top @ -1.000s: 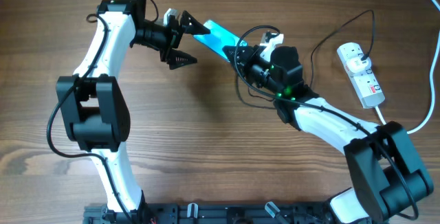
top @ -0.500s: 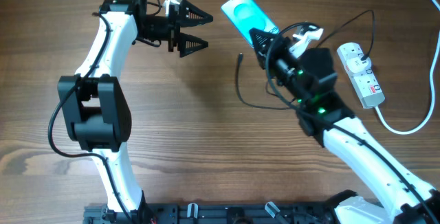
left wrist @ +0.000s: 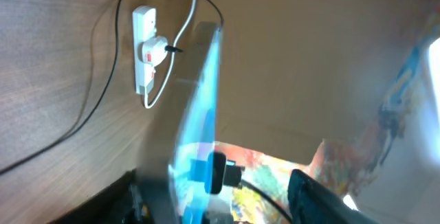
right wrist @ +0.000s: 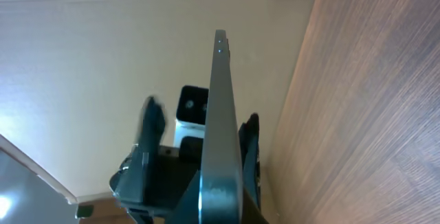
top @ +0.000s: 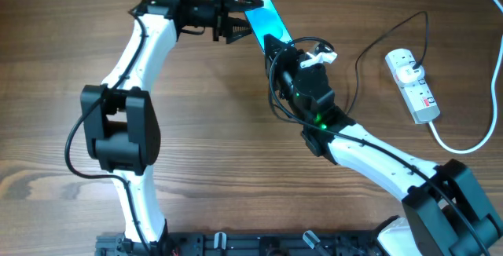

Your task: Plug charger to phone and switch on socket

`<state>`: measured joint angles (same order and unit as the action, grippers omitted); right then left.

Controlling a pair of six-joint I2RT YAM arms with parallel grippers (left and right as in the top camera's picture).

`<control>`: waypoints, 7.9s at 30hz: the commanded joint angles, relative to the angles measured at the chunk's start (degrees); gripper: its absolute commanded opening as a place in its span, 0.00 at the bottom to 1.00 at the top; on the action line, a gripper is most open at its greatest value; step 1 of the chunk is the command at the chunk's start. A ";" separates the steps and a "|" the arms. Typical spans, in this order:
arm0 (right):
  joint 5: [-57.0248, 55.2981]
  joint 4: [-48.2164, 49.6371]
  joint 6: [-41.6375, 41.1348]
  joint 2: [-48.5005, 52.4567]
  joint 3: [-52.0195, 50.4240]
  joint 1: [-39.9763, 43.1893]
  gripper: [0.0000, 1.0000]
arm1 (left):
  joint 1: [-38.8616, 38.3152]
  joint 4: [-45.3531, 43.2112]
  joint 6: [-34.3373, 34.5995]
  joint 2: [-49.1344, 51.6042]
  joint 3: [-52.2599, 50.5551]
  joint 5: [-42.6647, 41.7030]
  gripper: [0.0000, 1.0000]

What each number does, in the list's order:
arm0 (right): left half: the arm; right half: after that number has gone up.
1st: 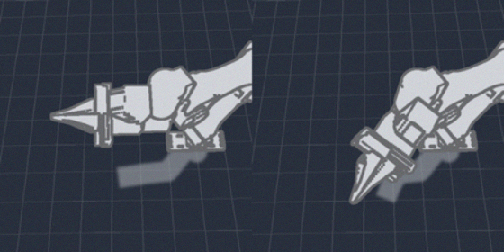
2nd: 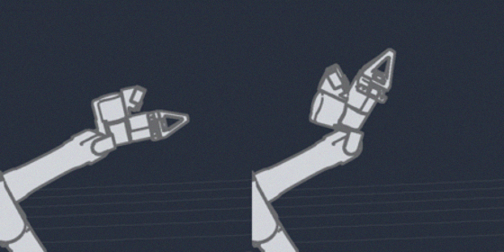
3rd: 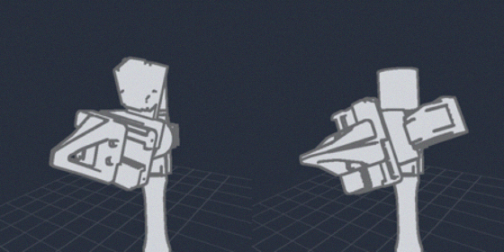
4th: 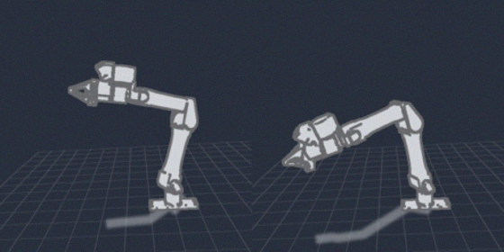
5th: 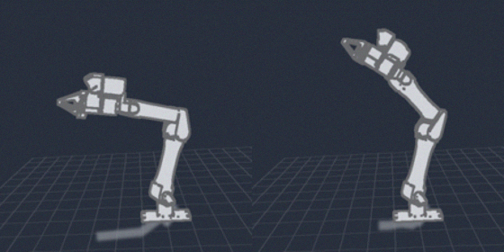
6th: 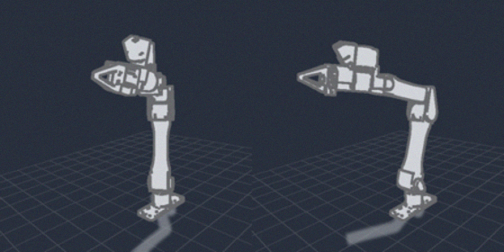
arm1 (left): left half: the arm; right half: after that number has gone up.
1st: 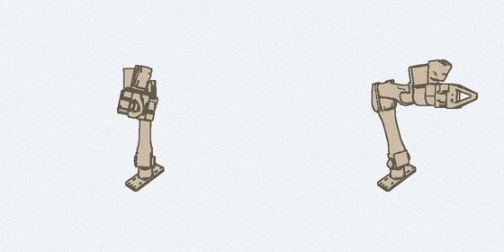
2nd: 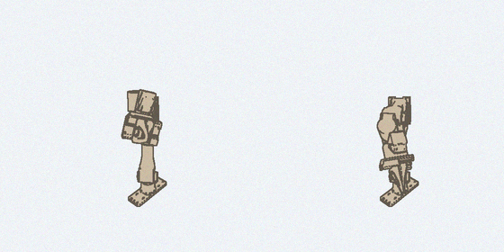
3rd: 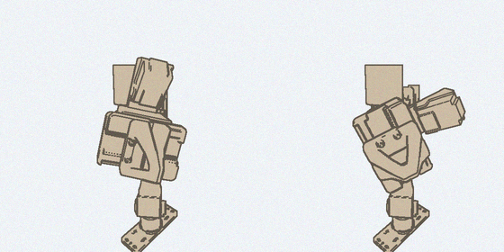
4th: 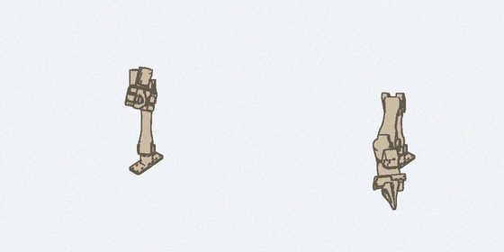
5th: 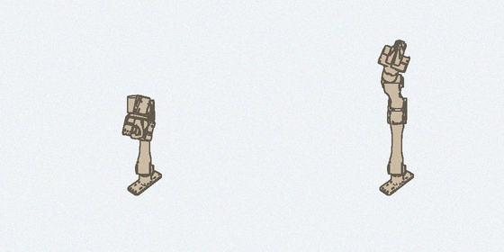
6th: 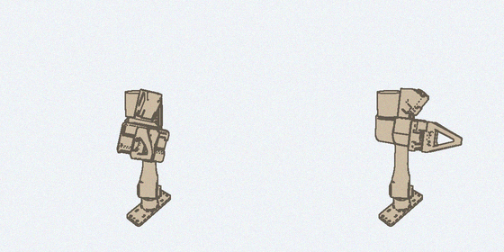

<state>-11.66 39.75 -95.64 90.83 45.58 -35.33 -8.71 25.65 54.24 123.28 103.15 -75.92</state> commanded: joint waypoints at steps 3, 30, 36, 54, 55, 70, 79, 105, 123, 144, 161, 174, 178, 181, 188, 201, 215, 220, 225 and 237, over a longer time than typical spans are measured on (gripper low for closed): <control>0.15 1.62 -1.25 -0.07 1.46 -0.13 0.04 | -1.01 -0.15 3.74 -1.27 0.42 5.22 0.42; -0.31 0.72 -6.34 1.62 3.28 -0.02 0.06 | -3.82 -0.22 6.58 -1.27 0.42 8.55 0.04; -0.31 0.72 -6.34 1.62 3.28 -0.02 0.13 | -3.82 -0.22 5.53 -1.27 0.42 9.38 0.04; 2.62 -0.42 14.91 1.01 3.28 0.17 1.00 | 2.19 12.22 -13.03 -1.27 0.42 6.73 0.04; 3.63 -2.14 19.58 0.26 3.28 0.26 1.00 | 2.97 15.04 -15.82 -1.27 0.42 6.73 0.04; -2.38 -53.99 44.70 -19.93 3.28 0.48 1.00 | 7.98 38.27 -45.11 -1.27 0.42 -0.76 0.04; 9.14 -60.00 59.93 -20.17 3.28 0.52 0.85 | 12.83 38.45 -44.83 -1.27 0.42 -1.40 0.04; 26.18 -85.59 68.48 16.72 46.10 8.94 0.52 | 23.56 38.71 -41.38 -1.27 0.42 -1.40 0.04; 22.36 -81.35 64.37 35.12 51.91 10.93 0.28 | 23.56 39.36 -41.38 -1.27 0.42 -1.40 0.04; 20.65 -79.91 64.83 41.24 51.43 10.75 0.22 | 23.56 39.36 -41.38 -1.27 0.42 -1.38 0.04; 31.39 -80.50 83.67 33.70 51.60 10.82 0.04 | 23.56 39.39 -41.38 -1.27 0.42 -1.38 0.04; 59.47 -87.52 93.31 21.33 51.58 10.86 0.04 | 23.54 39.34 -42.64 -1.27 0.42 -0.55 0.04; 61.29 -92.52 94.18 18.53 51.43 9.97 0.04 | 22.12 39.36 -47.50 -1.27 0.42 -0.66 0.04; 61.29 -93.92 94.09 16.06 51.43 8.52 0.04 | 20.68 39.30 -48.11 -1.27 0.42 -1.05 0.04; 66.60 -94.49 92.94 15.10 49.29 3.45 0.04 | 19.69 37.33 -52.76 -1.27 0.42 -11.17 0.04; 55.28 -88.76 81.90 15.10 48.85 2.34 0.04 | 15.80 38.27 -52.72 -1.27 0.42 -6.27 0.04; 52.57 -88.19 79.69 15.10 48.85 2.40 0.04 | 14.23 38.25 -54.05 -1.27 0.42 -3.45 0.04; 52.57 -87.38 79.06 15.10 48.85 2.40 0.04 | 14.23 38.25 -53.99 -1.27 0.42 -3.52 0.04; 52.57 -87.76 78.99 15.10 48.85 2.38 0.04 | 14.23 38.27 -53.09 -1.27 0.42 -4.96 0.04; 52.57 -88.21 78.88 15.10 48.85 2.38 0.04 | 14.05 38.53 -52.09 -1.27 0.42 -6.27 0.04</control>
<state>41.47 -48.58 -16.47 107.13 94.78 -33.01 5.26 64.07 1.83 123.28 103.13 -79.18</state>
